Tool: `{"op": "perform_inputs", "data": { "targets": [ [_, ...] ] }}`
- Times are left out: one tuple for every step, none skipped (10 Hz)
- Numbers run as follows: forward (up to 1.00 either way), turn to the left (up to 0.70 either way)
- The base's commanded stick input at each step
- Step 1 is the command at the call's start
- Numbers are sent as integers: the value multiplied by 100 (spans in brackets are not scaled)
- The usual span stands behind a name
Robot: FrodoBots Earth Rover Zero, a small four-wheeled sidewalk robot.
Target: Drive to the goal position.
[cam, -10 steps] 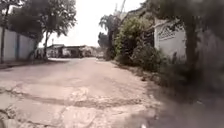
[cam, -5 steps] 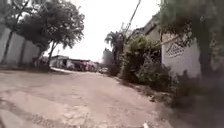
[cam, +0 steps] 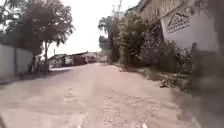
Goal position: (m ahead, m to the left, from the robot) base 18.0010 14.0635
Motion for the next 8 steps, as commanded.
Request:
{"op": "perform_inputs", "data": {
  "targets": [
    [100,0],
    [100,0],
    [100,0],
    [100,0],
    [100,0],
    [100,0],
    [100,0],
    [100,0]
  ]
}}
